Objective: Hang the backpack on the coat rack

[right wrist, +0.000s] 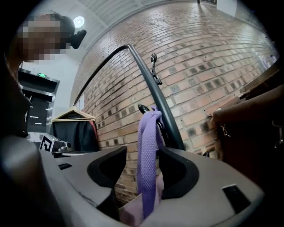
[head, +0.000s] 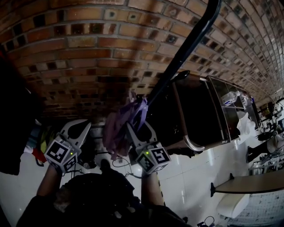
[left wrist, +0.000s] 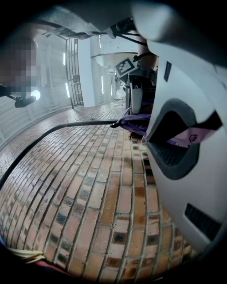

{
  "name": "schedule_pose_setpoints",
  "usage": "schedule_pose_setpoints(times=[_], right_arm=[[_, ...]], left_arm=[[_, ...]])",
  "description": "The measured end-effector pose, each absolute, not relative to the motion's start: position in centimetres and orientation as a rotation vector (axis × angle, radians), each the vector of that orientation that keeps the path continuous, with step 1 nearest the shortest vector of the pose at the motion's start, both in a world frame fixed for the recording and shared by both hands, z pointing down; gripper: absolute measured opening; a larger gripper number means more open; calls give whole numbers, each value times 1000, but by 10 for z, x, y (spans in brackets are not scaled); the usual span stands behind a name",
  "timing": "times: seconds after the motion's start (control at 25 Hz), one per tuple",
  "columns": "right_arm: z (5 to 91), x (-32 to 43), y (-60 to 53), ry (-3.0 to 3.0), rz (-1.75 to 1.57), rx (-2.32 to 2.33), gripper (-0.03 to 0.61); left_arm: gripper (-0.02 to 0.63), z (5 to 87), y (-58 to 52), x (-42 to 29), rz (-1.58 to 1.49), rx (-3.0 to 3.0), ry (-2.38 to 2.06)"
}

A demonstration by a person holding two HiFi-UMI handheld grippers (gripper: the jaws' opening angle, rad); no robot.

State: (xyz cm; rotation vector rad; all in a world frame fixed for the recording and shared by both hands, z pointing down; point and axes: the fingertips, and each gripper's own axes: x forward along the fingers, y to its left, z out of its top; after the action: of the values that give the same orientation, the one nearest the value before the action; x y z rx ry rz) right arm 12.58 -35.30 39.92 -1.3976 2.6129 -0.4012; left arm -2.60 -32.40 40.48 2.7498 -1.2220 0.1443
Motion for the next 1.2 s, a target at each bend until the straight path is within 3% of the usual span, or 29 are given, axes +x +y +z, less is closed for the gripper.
schedule_pose_setpoints(times=[0.16, 0.28, 0.32, 0.36, 1.2], right_arm=[[398, 146, -330, 2537, -364, -1512, 221], [391, 158, -310, 2477, -320, -1604, 119], [386, 158, -303, 2453, -306, -1616, 40], [381, 157, -295, 2427, -289, -1612, 5], [378, 22, -108, 2589, -152, -1556, 5]], left_arm=[[31, 408, -309, -35, 132, 2753, -1211], [31, 411, -291, -44, 131, 2763, -1189], [31, 413, -284, -47, 132, 2766, -1183], [31, 414, -277, -51, 135, 2769, -1178], [31, 415, -105, -154, 107, 2753, -1165]])
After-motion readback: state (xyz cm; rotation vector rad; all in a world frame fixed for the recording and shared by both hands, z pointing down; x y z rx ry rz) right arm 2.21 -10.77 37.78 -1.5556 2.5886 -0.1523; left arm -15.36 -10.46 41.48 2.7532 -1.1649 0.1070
